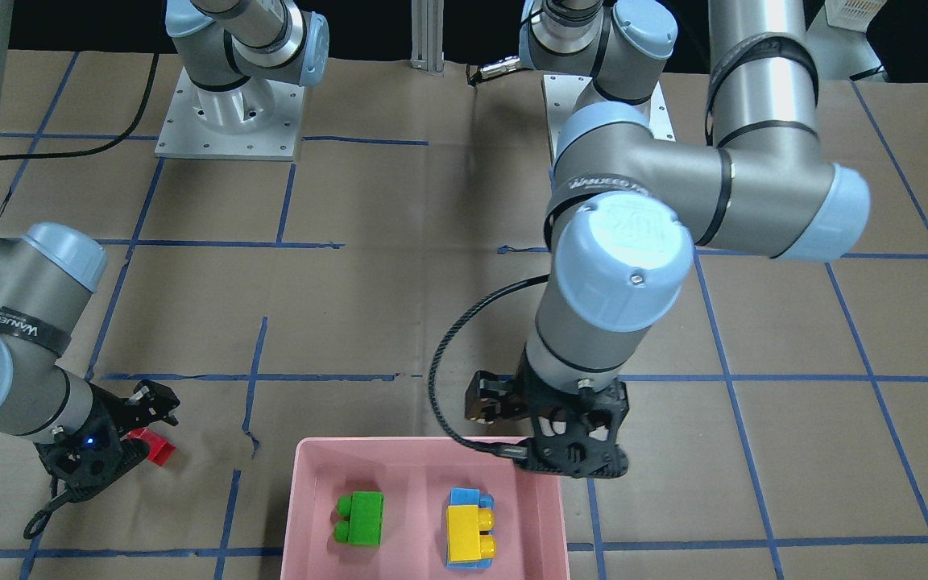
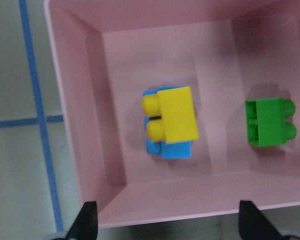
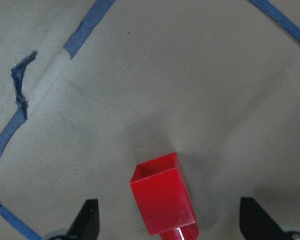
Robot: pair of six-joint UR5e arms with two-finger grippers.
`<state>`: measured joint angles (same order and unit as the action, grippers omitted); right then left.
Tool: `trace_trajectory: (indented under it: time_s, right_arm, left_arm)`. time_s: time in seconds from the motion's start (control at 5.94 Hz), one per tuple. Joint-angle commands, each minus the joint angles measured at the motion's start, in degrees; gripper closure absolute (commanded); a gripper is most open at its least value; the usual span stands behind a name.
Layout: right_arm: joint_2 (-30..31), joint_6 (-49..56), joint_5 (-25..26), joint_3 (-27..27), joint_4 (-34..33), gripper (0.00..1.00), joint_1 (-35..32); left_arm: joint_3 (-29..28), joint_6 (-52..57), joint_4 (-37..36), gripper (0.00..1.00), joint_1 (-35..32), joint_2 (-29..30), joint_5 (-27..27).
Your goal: Put all blocks into box
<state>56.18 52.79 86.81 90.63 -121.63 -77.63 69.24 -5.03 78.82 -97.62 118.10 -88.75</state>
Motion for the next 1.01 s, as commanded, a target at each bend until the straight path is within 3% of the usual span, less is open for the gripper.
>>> trace_trajectory:
  time_s: [0.0, 0.17, 0.34, 0.5, 0.67, 0.84]
  right_arm:
    - [-0.11, -0.93, 0.55, 2.0, -3.7, 0.27, 0.11]
    - [-0.02, -0.93, 3.6, 1.66, -3.53, 0.59, 0.11]
    - [0.07, -0.93, 3.98, 1.31, -3.53, 0.72, 0.11]
    - [0.76, -2.41, 3.98, 0.69, -3.44, 0.75, 0.11]
    - [2.34, -8.25, 3.89, -3.23, -0.92, 0.75, -0.41]
    - [4.09, -15.01, 2.93, -8.66, 6.07, 0.75, -0.94]
  left_arm:
    - [10.68, 4.03, 3.86, 0.01, 5.58, -11.61, -0.11]
    - [13.7, 4.42, 5.28, 0.01, 6.65, -16.54, -0.02]
    - [15.64, 4.42, 7.9, 0.01, 6.66, -21.03, -0.11]
    - [15.84, 4.25, 8.01, 0.01, 6.83, -22.2, -0.11]
    - [15.92, 4.07, 7.84, 0.0, 6.83, -22.21, -0.02]
    - [15.75, 4.07, 8.27, 0.0, 6.57, -23.26, -0.02]
